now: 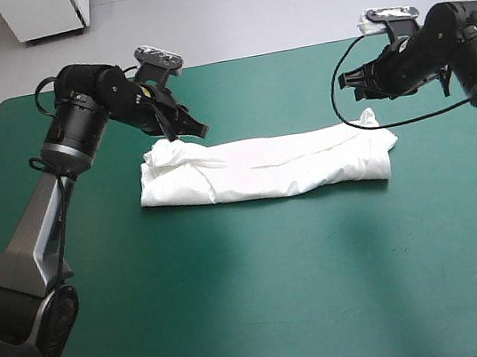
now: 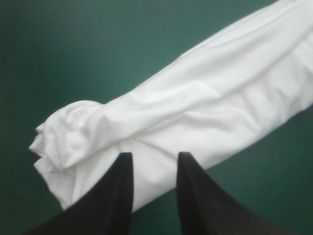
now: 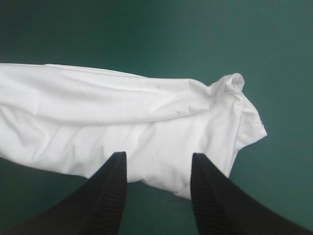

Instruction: Fold the cloth

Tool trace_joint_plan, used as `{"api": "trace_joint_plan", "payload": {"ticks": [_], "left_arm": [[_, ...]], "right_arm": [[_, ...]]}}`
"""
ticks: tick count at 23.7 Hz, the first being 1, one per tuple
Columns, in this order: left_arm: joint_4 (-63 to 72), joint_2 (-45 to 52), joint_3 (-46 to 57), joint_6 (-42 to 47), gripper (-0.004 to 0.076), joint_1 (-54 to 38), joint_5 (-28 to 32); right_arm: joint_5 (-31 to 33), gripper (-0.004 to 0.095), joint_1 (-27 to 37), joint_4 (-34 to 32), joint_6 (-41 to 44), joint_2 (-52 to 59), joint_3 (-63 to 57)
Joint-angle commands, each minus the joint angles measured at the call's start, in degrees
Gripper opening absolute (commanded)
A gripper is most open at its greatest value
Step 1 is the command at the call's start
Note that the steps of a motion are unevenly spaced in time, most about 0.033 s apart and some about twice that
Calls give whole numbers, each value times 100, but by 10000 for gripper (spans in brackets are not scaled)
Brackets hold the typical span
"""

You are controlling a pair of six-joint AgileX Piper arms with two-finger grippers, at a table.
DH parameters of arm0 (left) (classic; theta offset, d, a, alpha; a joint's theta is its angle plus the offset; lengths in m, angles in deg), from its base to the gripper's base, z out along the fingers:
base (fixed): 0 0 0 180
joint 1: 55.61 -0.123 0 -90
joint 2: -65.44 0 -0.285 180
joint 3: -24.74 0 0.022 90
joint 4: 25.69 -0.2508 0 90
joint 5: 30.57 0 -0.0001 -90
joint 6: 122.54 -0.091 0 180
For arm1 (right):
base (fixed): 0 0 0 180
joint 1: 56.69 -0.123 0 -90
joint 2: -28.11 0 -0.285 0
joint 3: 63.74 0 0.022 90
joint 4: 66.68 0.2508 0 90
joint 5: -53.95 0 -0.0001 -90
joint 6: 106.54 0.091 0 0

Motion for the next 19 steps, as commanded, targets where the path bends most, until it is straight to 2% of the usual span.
{"api": "trace_joint_plan", "payload": {"ticks": [1, 7, 14, 19], "left_arm": [[189, 231, -135, -311, -5, 425, -161], [303, -164, -101, -339, -9, 845, 273], [997, -1222, -101, -339, -9, 863, 849], [1214, -1630, -101, -376, -9, 872, 946]], "right_arm": [[-5, 395, 49, 49, 34, 543, 201], [-5, 372, 49, -61, 82, 863, 123], [-16, 372, 49, -163, 105, 901, 123], [-164, 372, 62, -428, 195, 825, -129]]}}
